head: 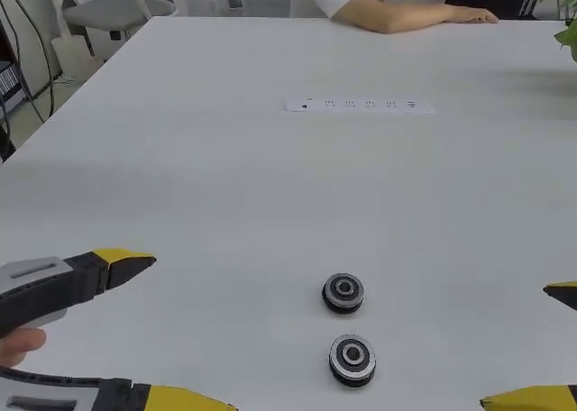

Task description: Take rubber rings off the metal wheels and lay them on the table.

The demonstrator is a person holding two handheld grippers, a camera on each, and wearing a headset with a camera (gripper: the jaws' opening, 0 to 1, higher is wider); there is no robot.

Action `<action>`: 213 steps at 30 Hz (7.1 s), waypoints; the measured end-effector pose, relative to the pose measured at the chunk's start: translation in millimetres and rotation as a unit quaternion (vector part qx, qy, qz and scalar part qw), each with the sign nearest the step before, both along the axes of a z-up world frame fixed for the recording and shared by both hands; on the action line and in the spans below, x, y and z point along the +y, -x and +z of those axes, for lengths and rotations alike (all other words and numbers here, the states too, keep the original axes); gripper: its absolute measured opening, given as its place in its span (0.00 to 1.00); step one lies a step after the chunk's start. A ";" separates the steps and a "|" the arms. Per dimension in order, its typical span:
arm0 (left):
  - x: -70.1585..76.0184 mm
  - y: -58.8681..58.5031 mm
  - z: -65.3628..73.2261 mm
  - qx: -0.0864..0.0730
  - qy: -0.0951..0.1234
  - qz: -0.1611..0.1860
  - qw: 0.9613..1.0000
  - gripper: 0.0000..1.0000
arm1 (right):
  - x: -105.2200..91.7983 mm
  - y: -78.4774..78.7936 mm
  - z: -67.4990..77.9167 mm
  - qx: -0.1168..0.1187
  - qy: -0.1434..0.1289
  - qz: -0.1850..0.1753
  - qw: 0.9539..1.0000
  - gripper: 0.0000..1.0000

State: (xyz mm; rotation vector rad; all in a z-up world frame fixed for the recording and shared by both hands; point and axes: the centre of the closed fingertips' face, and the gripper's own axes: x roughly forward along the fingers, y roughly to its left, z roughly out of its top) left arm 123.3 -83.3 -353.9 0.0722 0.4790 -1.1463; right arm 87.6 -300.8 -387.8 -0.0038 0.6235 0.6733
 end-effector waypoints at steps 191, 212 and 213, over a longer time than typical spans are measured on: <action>-128.0 -3.2 -107.8 -0.101 -0.071 -0.221 0.967 0.07 | 77.2 -39.1 -84.8 0.143 -0.070 0.084 0.984 0.00; -127.2 -4.5 -108.0 -0.102 -0.077 -0.220 0.967 0.07 | 81.4 -39.6 -79.0 0.152 -0.083 0.075 0.982 0.00; -127.1 -4.5 -108.0 -0.102 -0.077 -0.220 0.967 0.07 | 81.6 -39.6 -78.6 0.153 -0.083 0.075 0.982 0.00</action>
